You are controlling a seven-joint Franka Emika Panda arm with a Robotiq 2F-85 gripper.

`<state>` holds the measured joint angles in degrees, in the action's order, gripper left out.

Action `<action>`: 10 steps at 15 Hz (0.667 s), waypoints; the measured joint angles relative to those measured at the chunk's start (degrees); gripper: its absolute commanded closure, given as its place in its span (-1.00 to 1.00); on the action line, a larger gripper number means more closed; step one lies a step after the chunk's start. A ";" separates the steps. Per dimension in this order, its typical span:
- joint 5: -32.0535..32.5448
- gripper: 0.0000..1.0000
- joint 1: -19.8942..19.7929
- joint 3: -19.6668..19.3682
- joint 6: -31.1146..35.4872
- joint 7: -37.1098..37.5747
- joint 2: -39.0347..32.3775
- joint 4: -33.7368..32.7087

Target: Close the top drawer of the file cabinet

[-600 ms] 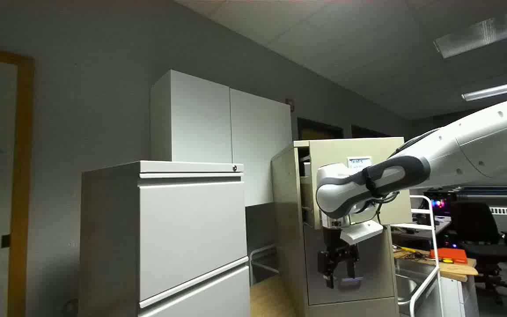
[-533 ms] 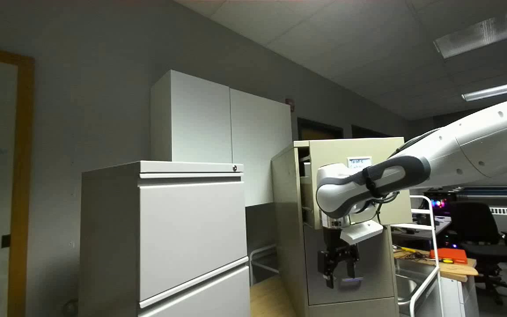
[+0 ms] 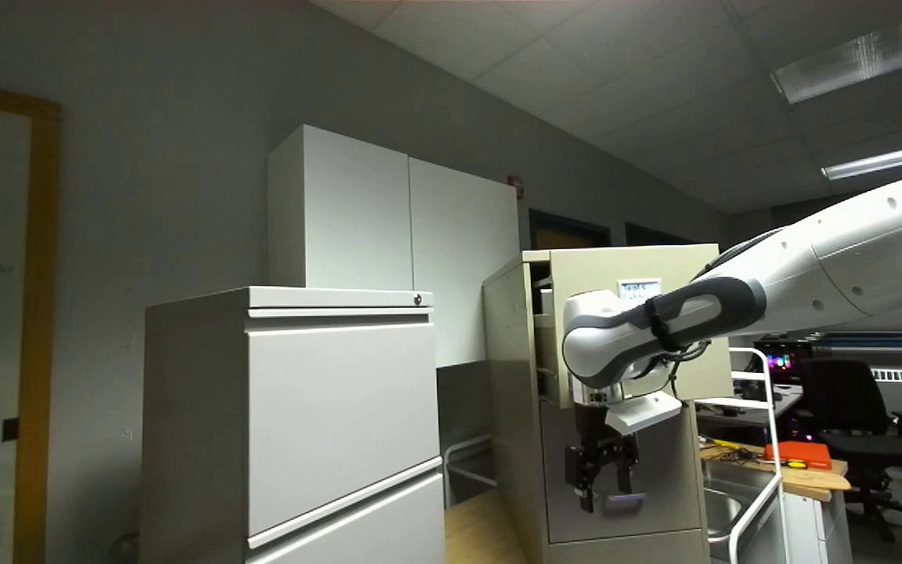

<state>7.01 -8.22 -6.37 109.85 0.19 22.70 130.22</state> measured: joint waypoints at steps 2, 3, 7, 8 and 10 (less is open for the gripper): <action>0.07 -0.54 0.00 0.00 0.13 0.22 -0.08 0.01; 0.20 -0.49 0.00 0.03 0.50 0.39 -0.08 0.01; 2.10 0.12 -0.01 1.01 4.65 2.59 0.38 0.11; 2.83 0.28 0.00 1.55 5.73 3.43 0.73 0.21; 4.20 0.60 0.02 2.83 7.74 5.18 1.87 0.71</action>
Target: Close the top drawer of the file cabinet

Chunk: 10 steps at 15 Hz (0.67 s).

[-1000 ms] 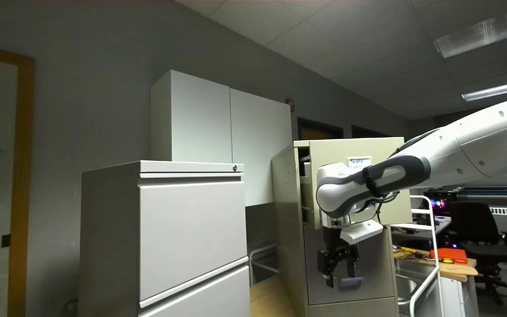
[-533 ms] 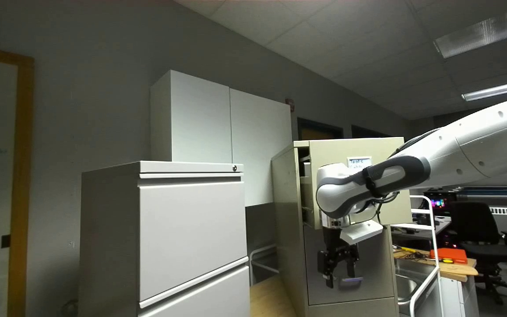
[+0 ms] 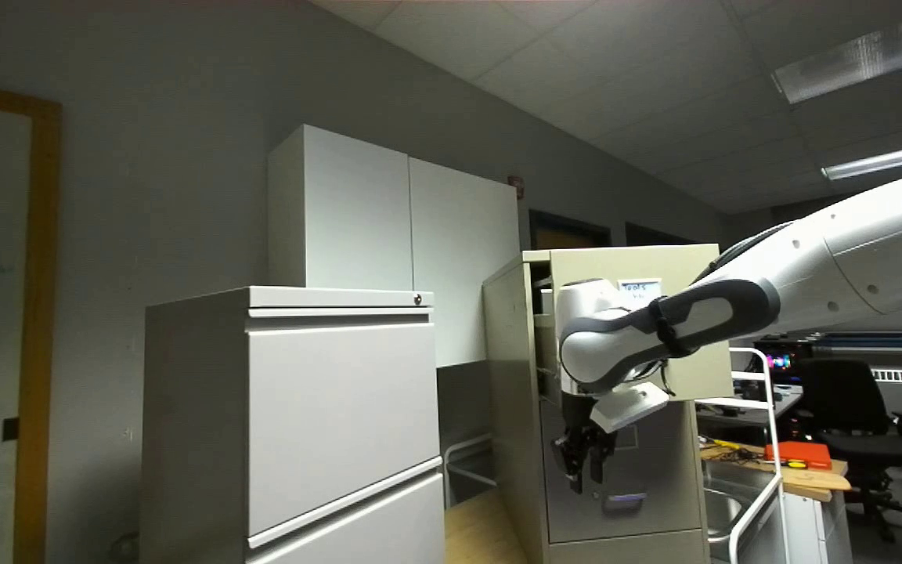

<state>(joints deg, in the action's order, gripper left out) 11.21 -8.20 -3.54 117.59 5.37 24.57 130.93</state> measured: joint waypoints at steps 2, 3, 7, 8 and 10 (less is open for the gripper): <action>1.51 0.87 0.03 1.44 1.80 1.87 1.73 0.83; 2.66 1.00 0.03 2.18 2.76 3.04 2.83 1.30; 8.96 1.00 -1.28 4.60 7.43 9.11 7.84 3.35; 10.46 1.00 -2.10 4.94 8.49 10.59 9.13 3.77; 13.28 1.00 -4.28 5.39 10.88 13.36 11.52 4.40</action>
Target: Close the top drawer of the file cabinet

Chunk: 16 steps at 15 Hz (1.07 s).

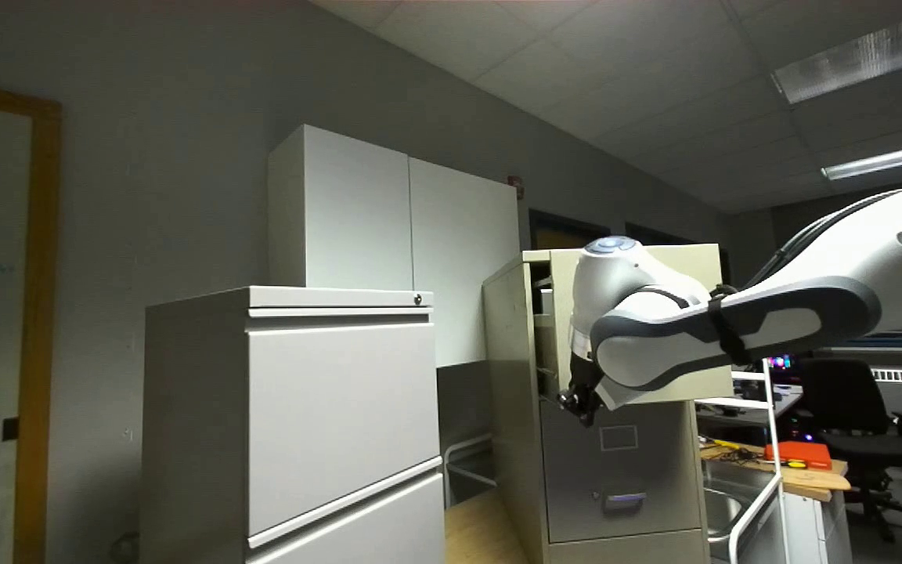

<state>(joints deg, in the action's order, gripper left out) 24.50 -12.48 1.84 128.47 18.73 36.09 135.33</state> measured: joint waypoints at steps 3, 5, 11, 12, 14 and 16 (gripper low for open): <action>2.96 1.00 -3.67 0.35 3.92 3.36 2.95 0.69; 3.94 1.00 -5.94 0.62 6.87 5.18 4.45 0.88; 5.16 1.00 -12.42 3.98 19.53 10.81 6.46 1.70; 5.16 1.00 -13.72 4.99 20.70 11.99 6.71 2.18; 5.16 1.00 -16.46 7.08 22.51 14.20 7.04 2.94; 5.16 1.00 -19.23 9.22 23.95 15.95 6.94 3.18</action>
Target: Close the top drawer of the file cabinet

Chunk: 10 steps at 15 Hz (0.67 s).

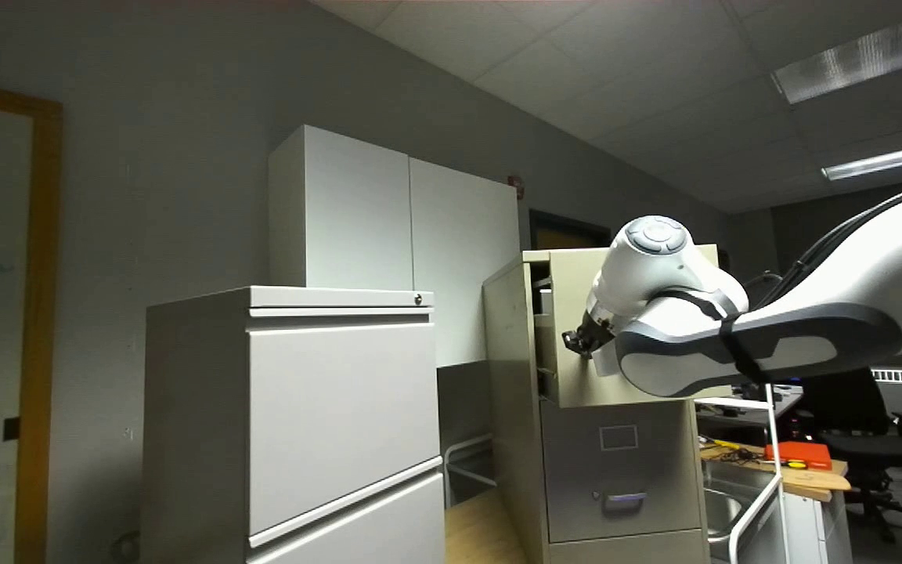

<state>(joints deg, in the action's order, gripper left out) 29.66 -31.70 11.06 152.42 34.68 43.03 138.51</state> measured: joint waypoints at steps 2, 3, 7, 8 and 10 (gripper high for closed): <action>0.02 1.00 -2.64 1.87 1.51 0.78 -0.65 -0.16; 0.03 1.00 -3.96 2.76 2.29 0.82 -1.23 -0.45; 0.18 1.00 -8.98 6.38 3.13 0.82 -5.46 -4.03; 0.31 1.00 -10.09 7.18 3.09 0.82 -6.86 -5.30; 0.42 1.00 -11.88 8.50 2.62 0.82 -9.93 -8.18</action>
<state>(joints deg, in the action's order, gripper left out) 30.08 -43.58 19.57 155.04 35.50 33.10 130.33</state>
